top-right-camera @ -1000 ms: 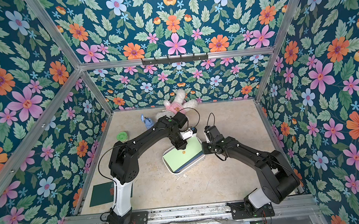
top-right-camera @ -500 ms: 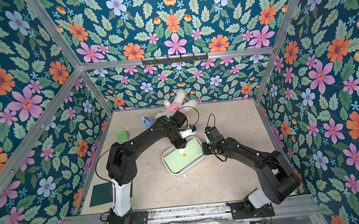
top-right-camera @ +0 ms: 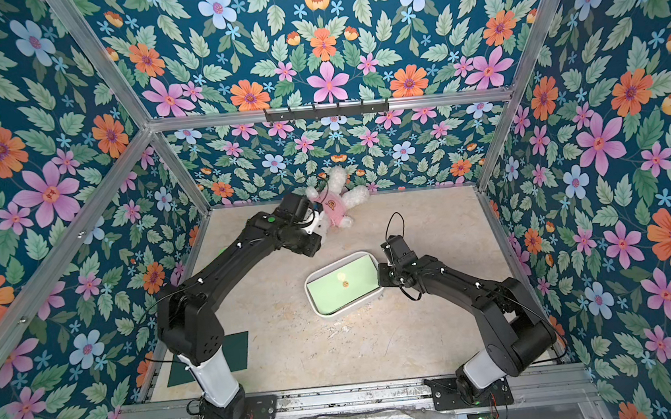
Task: Put the sealed envelopes into the storage box
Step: Place the storage box at the center of the board.
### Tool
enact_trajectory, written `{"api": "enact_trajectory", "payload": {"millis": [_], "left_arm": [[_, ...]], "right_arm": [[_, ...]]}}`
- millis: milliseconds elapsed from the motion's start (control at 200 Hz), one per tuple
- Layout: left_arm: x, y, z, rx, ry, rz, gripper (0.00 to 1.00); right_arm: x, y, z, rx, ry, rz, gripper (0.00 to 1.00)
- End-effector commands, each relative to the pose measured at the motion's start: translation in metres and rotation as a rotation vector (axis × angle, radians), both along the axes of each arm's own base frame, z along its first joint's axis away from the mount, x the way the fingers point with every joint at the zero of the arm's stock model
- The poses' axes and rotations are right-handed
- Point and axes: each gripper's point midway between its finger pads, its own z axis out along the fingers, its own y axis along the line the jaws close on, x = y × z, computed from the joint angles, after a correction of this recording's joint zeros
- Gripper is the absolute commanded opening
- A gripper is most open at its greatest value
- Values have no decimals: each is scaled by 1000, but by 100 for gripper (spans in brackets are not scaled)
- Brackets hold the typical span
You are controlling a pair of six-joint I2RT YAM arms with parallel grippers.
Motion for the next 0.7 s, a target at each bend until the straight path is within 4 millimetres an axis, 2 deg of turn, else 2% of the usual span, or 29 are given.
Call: {"api": "enact_trajectory", "payload": {"millis": [0,140,260,385,535,700], "left_arm": [[-4,33,3,-95,2,261,50],[-34,74,-14,-38,16,412,52],[-62,106,-41,-34,74,549,54],[-81,146,-63,-86,118,716,58],[-97,182,-81,-91,156,863,59],[-118,213,-99,-86,200,1029,61]], "right_arm": [[12,-19,0,3,-6,-160,3],[20,-32,7,15,-41,-211,10],[22,-30,20,-1,-62,-154,32],[18,-26,36,-41,-56,-63,44],[6,-15,50,-14,-68,17,54],[-7,4,44,-13,-63,88,56]]}}
